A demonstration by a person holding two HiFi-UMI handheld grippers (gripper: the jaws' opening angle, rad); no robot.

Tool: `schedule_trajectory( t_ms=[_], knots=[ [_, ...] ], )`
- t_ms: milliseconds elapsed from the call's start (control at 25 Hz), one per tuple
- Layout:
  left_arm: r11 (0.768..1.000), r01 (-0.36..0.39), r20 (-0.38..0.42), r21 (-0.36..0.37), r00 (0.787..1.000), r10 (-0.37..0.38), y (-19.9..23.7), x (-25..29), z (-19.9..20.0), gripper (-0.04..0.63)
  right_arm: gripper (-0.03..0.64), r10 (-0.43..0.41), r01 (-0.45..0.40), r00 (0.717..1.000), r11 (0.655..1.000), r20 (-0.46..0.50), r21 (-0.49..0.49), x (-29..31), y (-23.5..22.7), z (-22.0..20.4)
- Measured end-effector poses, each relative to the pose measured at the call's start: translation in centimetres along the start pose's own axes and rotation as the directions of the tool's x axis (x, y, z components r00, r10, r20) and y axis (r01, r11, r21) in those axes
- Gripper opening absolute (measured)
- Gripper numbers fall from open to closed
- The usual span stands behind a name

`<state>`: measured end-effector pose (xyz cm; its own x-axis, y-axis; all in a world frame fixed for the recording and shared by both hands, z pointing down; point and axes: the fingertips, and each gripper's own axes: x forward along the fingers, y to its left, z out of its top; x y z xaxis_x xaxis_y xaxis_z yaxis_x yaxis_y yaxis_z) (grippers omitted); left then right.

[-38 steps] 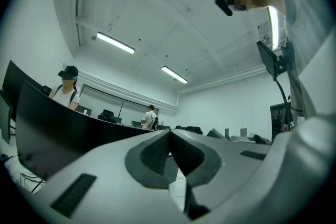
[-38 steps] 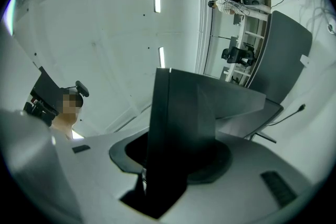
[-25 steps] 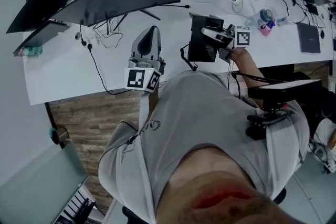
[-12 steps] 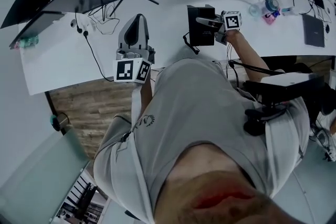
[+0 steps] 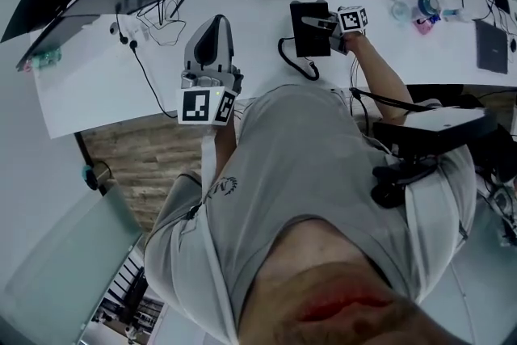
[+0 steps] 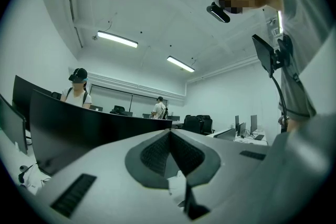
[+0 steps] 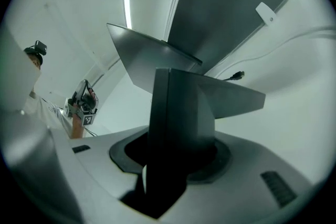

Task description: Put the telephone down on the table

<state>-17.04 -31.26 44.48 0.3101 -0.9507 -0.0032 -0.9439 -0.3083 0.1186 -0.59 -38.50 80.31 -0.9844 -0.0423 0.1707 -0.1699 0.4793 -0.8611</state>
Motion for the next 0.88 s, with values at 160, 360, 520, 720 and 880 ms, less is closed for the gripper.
schedule_trajectory(
  t_ms=[160, 360, 520, 720, 880],
  knots=[
    [1.0, -0.009, -0.018, -0.003, 1.0, 0.009, 0.3, 0.2, -0.4, 0.009, 0.183, -0.023, 0.023, 0.998, 1.0, -0.058, -0.003, 0.4, -1.9, -0.5],
    [1.0, -0.022, -0.058, -0.011, 0.998, 0.021, 1.9, 2.1, -1.2, 0.009, 0.181, -0.042, 0.046, 0.994, 0.998, -0.101, 0.031, 1.3, -5.0, -1.2],
    [0.999, -0.03, -0.073, -0.018, 0.997, 0.028, 2.4, 2.5, -1.7, 0.009, 0.184, -0.018, 0.02, 0.994, 0.999, -0.104, 0.027, 0.9, -5.7, -1.8],
    [0.999, -0.037, -0.086, -0.025, 0.996, 0.035, 2.4, 3.2, -2.3, 0.009, 0.225, 0.077, -0.058, 0.99, 0.986, -0.119, 0.155, 0.5, -5.1, -2.5],
    [0.999, -0.038, -0.083, -0.02, 0.996, 0.036, 2.2, 3.6, -2.3, 0.009, 0.221, 0.088, -0.069, 0.988, 0.987, -0.125, 0.146, 0.5, -5.0, -2.5]
  ],
)
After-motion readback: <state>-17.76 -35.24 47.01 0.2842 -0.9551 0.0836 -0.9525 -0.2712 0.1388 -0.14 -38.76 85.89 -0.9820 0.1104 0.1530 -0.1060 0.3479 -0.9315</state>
